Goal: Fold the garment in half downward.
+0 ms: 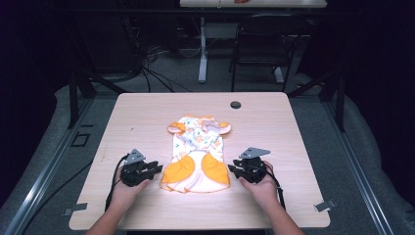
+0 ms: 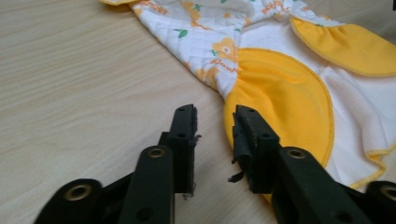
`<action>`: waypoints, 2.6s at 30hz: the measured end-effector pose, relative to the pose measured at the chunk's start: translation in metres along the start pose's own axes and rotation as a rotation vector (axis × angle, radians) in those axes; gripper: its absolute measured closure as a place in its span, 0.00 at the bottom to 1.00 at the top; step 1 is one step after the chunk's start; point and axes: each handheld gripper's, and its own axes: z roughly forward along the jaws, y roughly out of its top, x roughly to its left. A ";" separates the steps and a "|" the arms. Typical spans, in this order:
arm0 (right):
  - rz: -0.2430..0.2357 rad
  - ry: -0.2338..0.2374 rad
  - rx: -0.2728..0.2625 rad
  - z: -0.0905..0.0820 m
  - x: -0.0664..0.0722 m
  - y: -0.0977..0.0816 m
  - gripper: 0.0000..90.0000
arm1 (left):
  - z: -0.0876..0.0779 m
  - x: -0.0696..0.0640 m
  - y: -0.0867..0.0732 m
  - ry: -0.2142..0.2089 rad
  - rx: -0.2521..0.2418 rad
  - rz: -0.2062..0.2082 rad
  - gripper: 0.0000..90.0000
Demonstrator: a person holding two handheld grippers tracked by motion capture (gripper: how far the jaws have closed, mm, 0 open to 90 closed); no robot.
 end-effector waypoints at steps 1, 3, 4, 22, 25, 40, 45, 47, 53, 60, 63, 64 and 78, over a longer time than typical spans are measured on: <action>-0.005 0.004 -0.005 0.000 0.002 0.001 0.80 | 0.001 -0.002 0.001 0.003 0.009 0.007 0.82; -0.019 0.015 -0.009 0.001 0.004 0.003 0.86 | 0.004 -0.004 0.003 -0.007 0.009 0.001 0.87; -0.020 0.027 -0.017 0.001 0.005 0.004 0.91 | 0.005 -0.006 0.003 -0.014 0.004 0.000 0.90; -0.113 0.052 0.117 0.038 0.028 0.008 0.96 | 0.035 -0.026 0.008 -0.059 0.093 0.087 1.00; -0.120 0.058 0.125 0.038 0.029 0.007 0.97 | 0.034 -0.028 0.007 -0.058 0.095 0.098 1.00; -0.121 0.124 0.190 0.027 0.030 0.003 0.97 | 0.025 -0.046 0.001 -0.084 0.134 0.174 1.00; -0.137 0.129 0.199 0.023 0.033 0.000 0.97 | 0.021 -0.049 -0.001 -0.095 0.143 0.178 1.00; -0.124 0.145 0.209 0.020 0.035 -0.002 0.97 | 0.017 -0.052 -0.004 -0.108 0.154 0.177 1.00; -0.120 0.192 0.219 0.012 0.039 -0.009 0.97 | 0.008 -0.056 -0.011 -0.146 0.170 0.159 1.00; -0.142 0.207 0.230 0.004 0.050 -0.016 0.97 | 0.000 -0.061 -0.018 -0.161 0.174 0.151 1.00; -0.142 0.218 0.228 0.000 0.053 -0.019 0.97 | -0.002 -0.063 -0.020 -0.163 0.171 0.156 1.00; -0.136 0.216 0.224 0.000 0.054 -0.020 0.96 | -0.002 -0.062 -0.019 -0.168 0.173 0.144 1.00; -0.114 0.174 0.177 -0.003 0.031 0.019 0.96 | 0.005 -0.045 0.020 -0.134 0.162 0.179 0.96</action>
